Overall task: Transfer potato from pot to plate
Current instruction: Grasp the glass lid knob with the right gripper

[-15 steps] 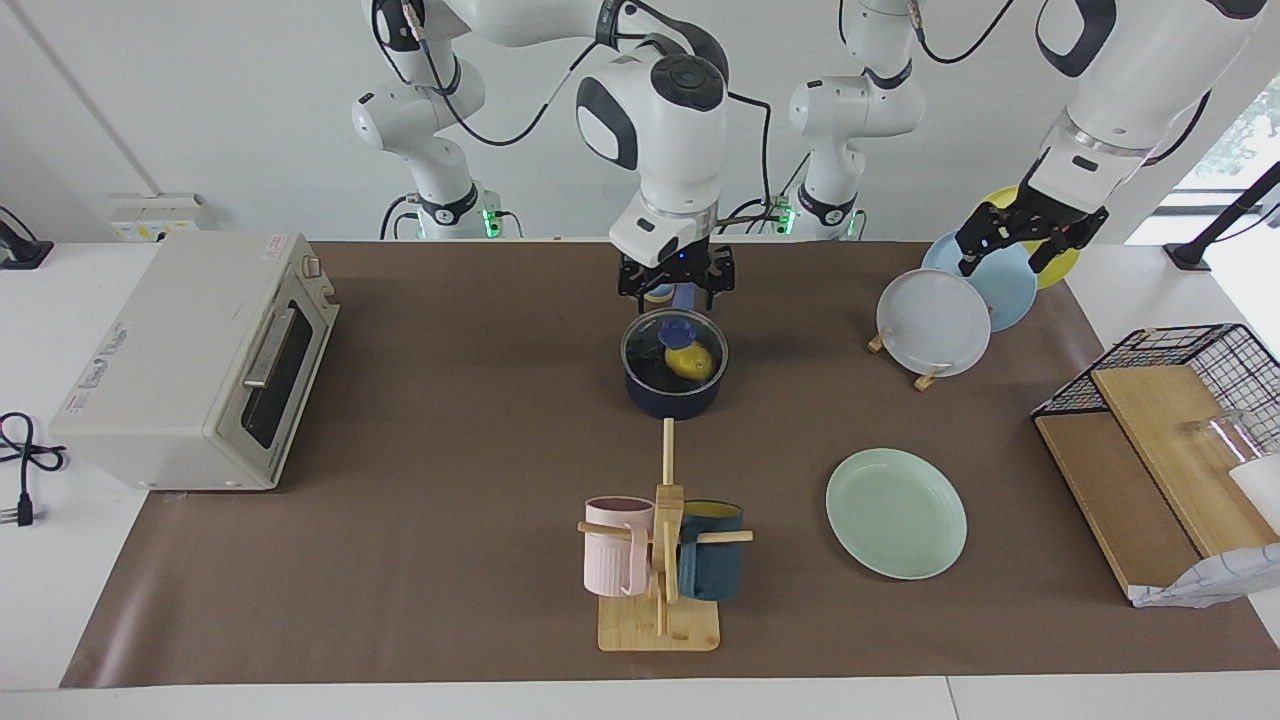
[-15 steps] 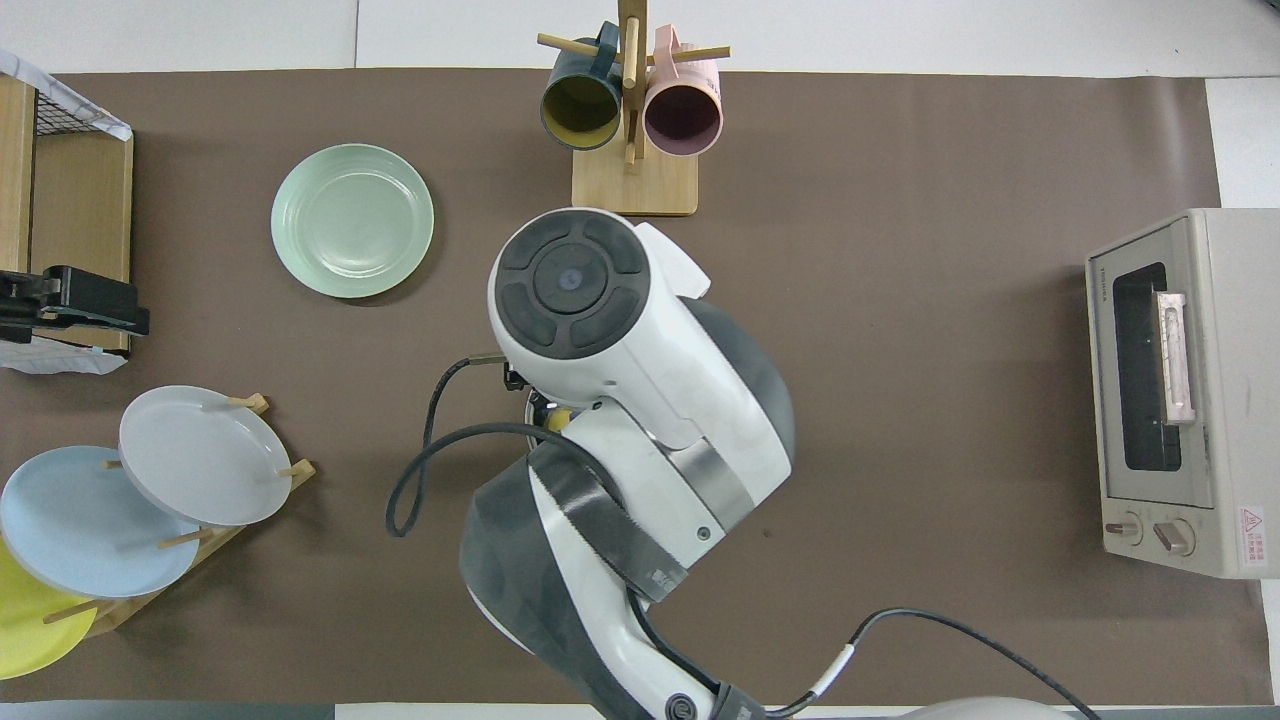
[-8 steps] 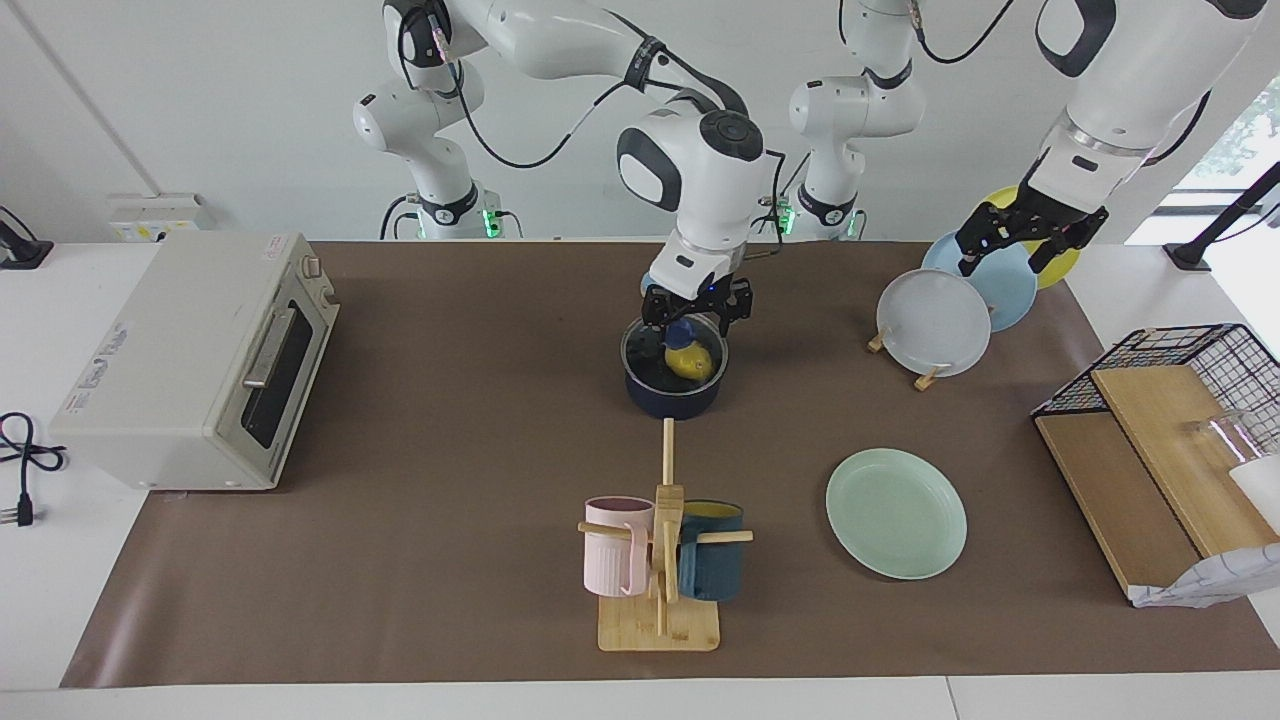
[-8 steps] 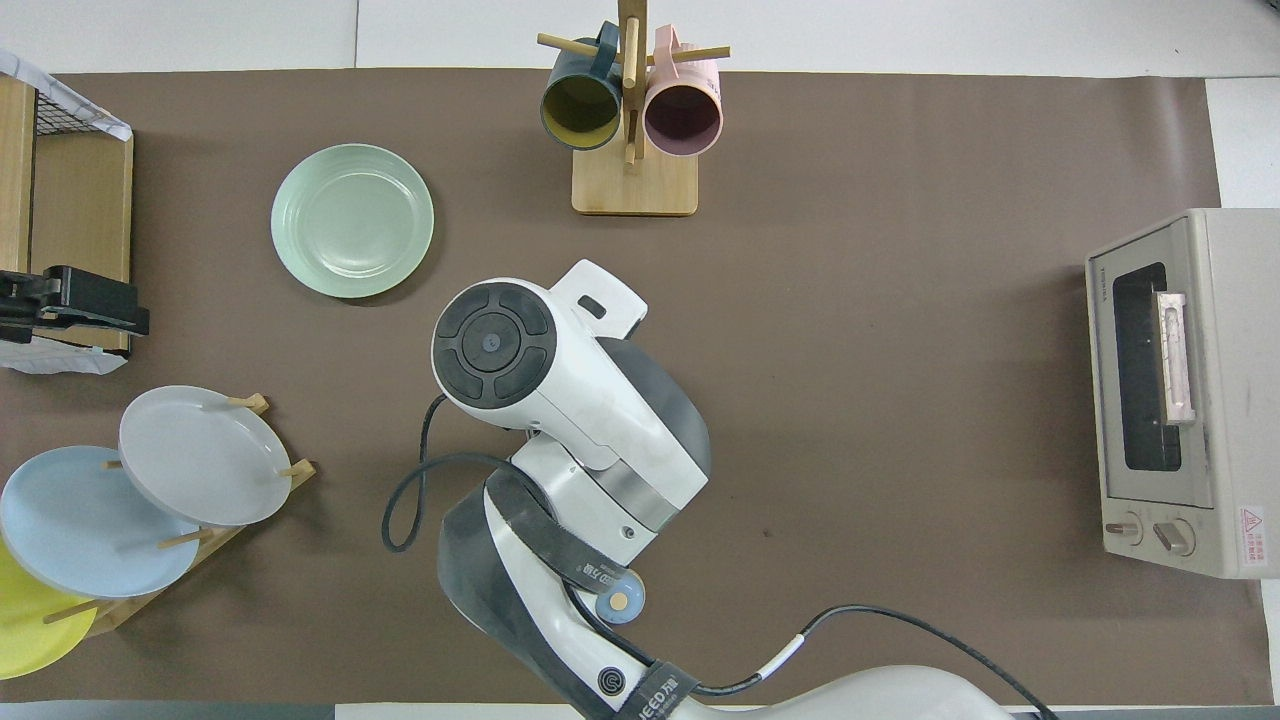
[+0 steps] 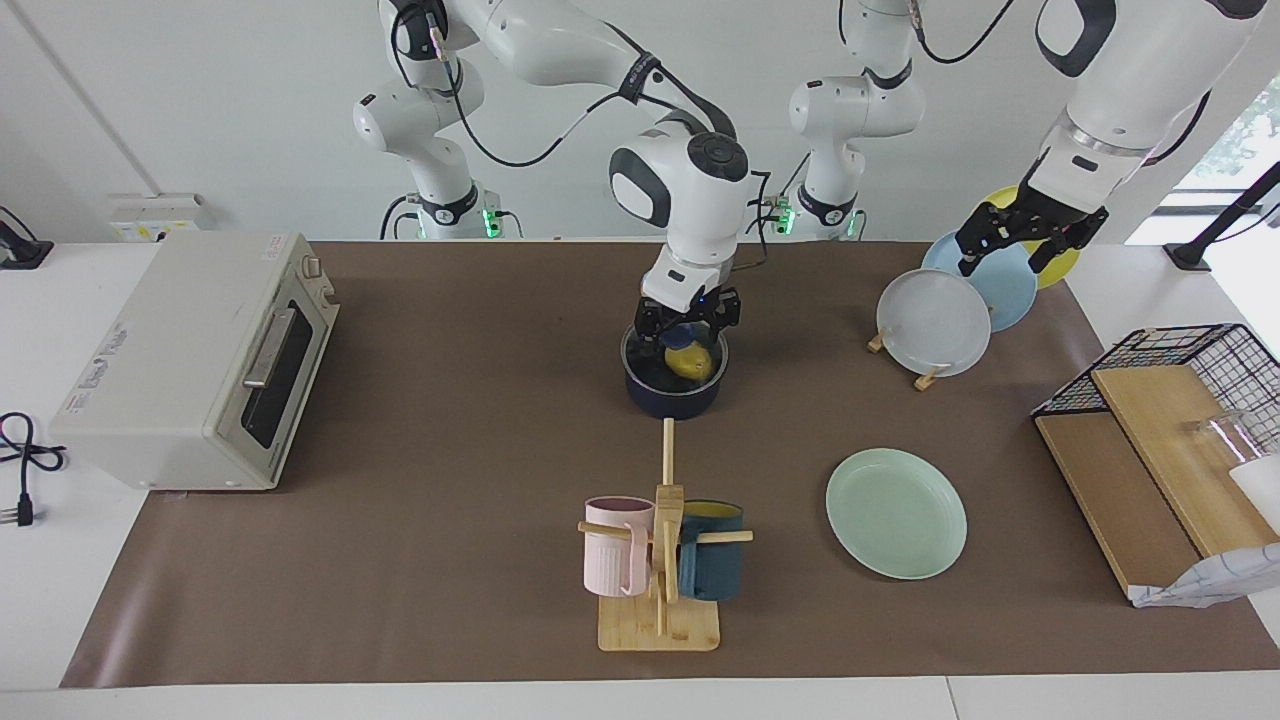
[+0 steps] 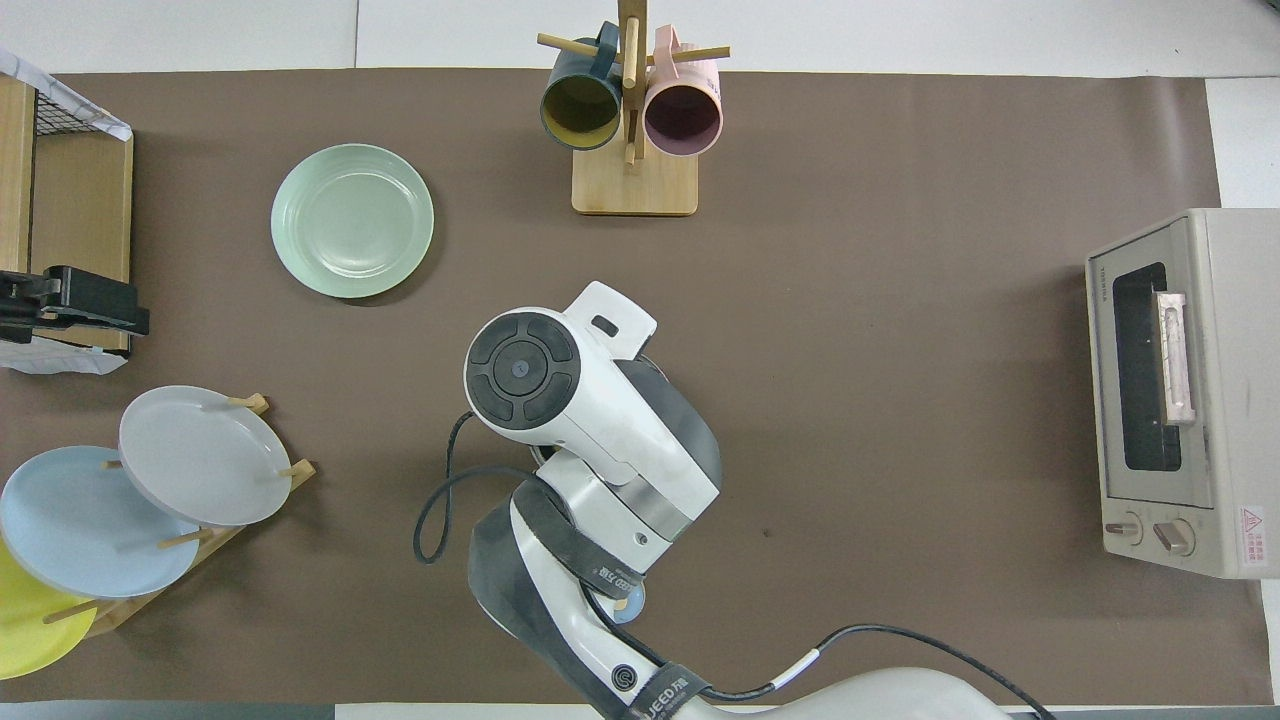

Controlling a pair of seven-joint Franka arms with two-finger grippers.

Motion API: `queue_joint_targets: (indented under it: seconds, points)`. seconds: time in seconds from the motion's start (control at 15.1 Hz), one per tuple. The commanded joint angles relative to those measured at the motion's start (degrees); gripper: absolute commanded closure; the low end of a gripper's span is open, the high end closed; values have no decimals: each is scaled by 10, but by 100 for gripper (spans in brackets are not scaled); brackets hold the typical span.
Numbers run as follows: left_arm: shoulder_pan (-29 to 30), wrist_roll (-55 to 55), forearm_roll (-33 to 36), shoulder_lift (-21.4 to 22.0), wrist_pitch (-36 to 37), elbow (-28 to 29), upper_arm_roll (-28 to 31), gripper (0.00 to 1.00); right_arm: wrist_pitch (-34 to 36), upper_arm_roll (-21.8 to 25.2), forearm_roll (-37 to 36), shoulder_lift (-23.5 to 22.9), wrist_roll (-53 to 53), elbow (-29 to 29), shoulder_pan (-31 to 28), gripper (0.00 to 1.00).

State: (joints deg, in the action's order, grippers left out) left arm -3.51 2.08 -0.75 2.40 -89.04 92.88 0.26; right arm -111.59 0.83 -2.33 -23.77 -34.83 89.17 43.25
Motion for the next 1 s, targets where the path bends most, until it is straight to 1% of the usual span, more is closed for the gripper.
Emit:
queue_joint_targets:
  seconds: [0.0, 0.33, 0.53, 0.73, 0.8, 0.86, 0.93]
  points:
    - [5, 3, -4, 7, 10, 1, -3, 0, -16, 0, -7, 26, 27, 37, -2, 0]
    - [5, 3, -4, 8, 10, 2, -3, 0, -20, 0, -1, 26, 33, 39, -2, 1]
    - [5, 3, -4, 8, 8, 2, -3, 0, -20, 0, -1, 26, 34, 39, -1, 14]
    - [5, 3, -4, 8, 10, 2, -3, 0, -20, 0, -1, 26, 34, 39, -2, 19]
    - [5, 3, -4, 8, 9, 3, -3, 0, -21, 0, -1, 26, 34, 39, -2, 23]
    - [5, 3, -4, 8, 8, 2, -3, 0, -21, 0, 0, 26, 35, 39, -2, 30]
    - [5, 3, -4, 8, 8, 2, -3, 0, -21, 0, 0, 26, 35, 39, -2, 32]
